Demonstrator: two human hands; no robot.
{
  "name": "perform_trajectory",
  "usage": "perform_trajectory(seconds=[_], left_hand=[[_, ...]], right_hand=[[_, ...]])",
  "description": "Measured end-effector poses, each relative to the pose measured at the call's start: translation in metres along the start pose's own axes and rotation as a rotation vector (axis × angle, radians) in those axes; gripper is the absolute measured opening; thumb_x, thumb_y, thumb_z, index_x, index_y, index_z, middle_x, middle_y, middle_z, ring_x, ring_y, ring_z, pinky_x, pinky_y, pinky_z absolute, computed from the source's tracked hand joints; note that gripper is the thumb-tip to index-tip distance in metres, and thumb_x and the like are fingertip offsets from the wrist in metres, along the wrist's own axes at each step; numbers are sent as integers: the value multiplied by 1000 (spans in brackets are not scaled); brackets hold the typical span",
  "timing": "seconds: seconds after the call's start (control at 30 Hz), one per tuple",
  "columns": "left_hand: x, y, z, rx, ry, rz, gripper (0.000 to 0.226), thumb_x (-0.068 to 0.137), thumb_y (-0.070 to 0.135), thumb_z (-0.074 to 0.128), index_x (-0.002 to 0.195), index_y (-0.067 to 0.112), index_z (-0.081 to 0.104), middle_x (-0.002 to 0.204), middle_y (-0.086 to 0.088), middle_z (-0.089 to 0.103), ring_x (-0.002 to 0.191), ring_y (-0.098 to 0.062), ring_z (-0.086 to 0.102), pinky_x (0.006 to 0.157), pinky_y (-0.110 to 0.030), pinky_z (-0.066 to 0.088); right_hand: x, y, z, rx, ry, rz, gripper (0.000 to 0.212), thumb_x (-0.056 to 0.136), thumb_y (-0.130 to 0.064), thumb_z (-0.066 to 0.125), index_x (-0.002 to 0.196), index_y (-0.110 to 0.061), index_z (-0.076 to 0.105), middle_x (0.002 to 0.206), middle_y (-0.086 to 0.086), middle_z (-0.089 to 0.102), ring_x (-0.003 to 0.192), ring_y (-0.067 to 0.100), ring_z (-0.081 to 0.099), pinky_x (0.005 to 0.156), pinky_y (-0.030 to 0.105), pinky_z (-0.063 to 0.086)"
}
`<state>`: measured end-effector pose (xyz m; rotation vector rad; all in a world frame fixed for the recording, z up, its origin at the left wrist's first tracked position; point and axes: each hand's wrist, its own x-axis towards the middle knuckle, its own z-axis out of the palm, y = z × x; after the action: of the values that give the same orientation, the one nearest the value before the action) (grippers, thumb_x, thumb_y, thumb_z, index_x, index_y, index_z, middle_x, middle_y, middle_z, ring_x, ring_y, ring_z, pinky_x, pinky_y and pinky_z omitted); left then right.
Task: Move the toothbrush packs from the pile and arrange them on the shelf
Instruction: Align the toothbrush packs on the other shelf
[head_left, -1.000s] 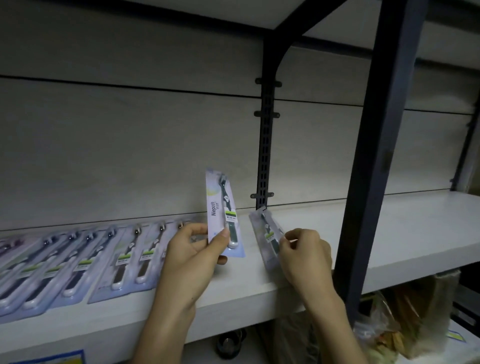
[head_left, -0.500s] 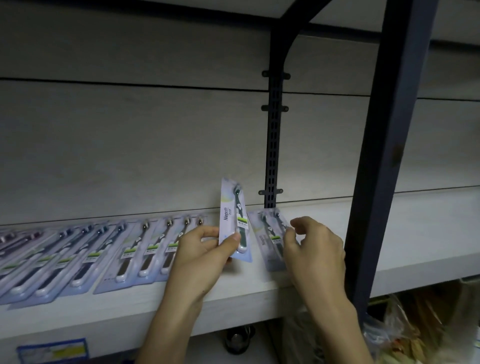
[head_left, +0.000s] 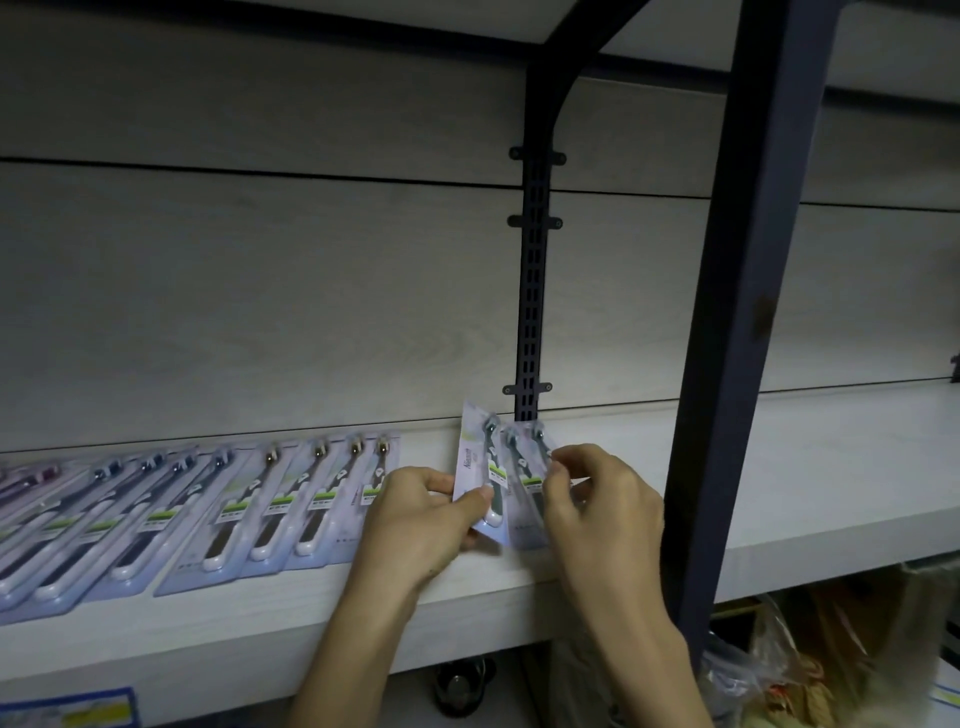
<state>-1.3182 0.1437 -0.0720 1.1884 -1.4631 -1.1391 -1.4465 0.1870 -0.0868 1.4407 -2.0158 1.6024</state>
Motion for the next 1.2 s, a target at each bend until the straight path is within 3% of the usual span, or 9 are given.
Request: perform_trajectory(seconds=[0.17,0.27,0.33,0.53,0.67,0.9,1.07,1.2], left_hand=[[7,0,7,209,12,12,19,79,30,73,78,13,66,65,-5,72,52,-12,63,50,-19,36],[10,-2,10,319,10,21,40,65,48,72,88,16,63,78,-2,72,73,-18,68,67,-29,53],[11,-3,12,405,14,34,43,65,51,70,91,18,61,86,0,71,84,-21,67,80,-35,54],[2,5,20,754,113,113,44,80,59,60,101,21,59,97,4,65,100,-19,57,71,-28,38],[-9,10,17,759,210,208,44,83,54,60,115,24,56,102,2,65,103,-20,56,73,-27,38],[-41,16,-14,846,420,427,33,88,43,58,119,29,57,106,10,63,98,-11,56,73,-23,36],[-73,6,-52,905,565,408,29,89,40,57,116,29,58,108,8,63,99,-16,56,76,-29,42],[-100,-1,-86,956,603,355,27,91,40,55,116,30,55,110,8,61,103,-15,53,76,-27,38]], right_hand=[[1,4,0,43,-5,-16,18,90,-18,56,102,-17,69,91,-2,68,82,13,60,71,24,45],[3,4,0,73,-3,-21,18,90,-18,56,104,-17,68,92,-2,68,84,14,60,74,28,49],[4,5,0,89,2,-24,18,90,-17,57,104,-17,67,93,-1,68,84,14,60,74,29,49],[7,9,-2,122,-23,-39,17,89,-18,56,102,-19,67,91,-2,67,82,15,59,72,26,45],[6,8,-7,162,-43,-75,19,91,-18,56,107,-19,65,94,-3,67,83,12,60,73,25,48],[-4,-3,-9,183,-155,-168,25,92,-21,55,116,-23,61,108,-2,65,96,16,60,83,41,54],[-20,-26,-4,173,-190,-269,25,88,-15,59,112,-15,65,102,4,68,89,26,62,81,40,51],[-44,-51,2,137,-276,-345,26,89,-16,59,115,-15,64,101,5,67,89,26,60,76,36,48]])
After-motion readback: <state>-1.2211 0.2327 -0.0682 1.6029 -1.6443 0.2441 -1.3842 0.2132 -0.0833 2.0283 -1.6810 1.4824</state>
